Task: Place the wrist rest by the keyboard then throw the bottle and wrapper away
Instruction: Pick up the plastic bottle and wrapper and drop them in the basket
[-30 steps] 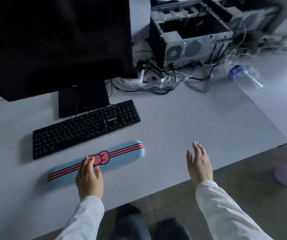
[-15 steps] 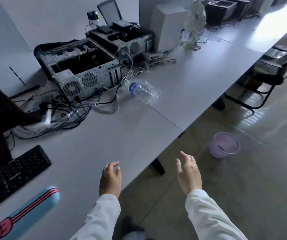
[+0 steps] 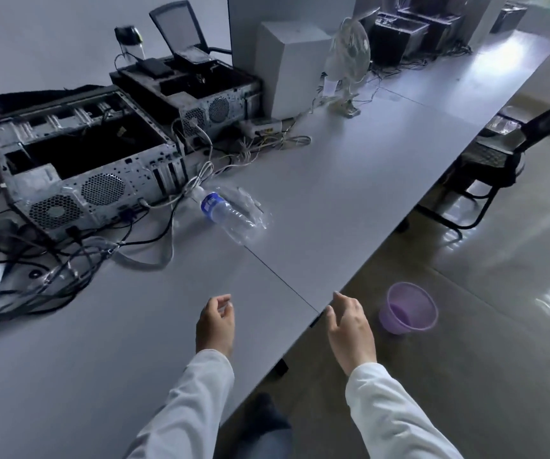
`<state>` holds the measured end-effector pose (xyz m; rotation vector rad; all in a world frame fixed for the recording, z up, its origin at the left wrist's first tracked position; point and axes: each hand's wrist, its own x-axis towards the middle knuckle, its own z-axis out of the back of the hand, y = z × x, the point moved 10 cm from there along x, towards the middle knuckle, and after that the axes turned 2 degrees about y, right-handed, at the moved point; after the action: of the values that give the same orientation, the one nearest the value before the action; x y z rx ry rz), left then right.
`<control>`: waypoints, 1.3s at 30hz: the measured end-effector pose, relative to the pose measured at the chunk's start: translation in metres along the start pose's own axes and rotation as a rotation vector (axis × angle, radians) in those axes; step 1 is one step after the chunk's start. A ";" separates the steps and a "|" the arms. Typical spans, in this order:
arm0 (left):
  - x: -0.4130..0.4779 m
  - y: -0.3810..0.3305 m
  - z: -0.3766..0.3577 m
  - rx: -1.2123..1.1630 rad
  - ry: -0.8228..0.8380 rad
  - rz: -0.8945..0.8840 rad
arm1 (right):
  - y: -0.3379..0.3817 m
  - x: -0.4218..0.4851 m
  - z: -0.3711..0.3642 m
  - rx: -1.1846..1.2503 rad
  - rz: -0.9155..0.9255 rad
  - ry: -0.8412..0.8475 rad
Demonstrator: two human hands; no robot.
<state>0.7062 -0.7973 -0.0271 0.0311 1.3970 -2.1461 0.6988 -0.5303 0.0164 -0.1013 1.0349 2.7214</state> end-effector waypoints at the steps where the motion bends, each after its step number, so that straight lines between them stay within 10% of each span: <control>1: 0.013 -0.002 -0.005 -0.010 -0.006 0.023 | 0.003 0.015 -0.004 -0.002 -0.005 0.021; 21: 0.144 -0.017 -0.045 -0.206 -0.128 0.366 | 0.037 0.225 -0.094 0.251 -0.222 0.362; 39: 0.219 -0.037 -0.055 -0.267 -0.491 0.545 | 0.149 0.341 -0.191 -0.160 0.302 0.497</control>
<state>0.4899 -0.8378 -0.0908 -0.1843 1.1943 -1.3910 0.3291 -0.7016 -0.0792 -0.7374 1.0109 3.1384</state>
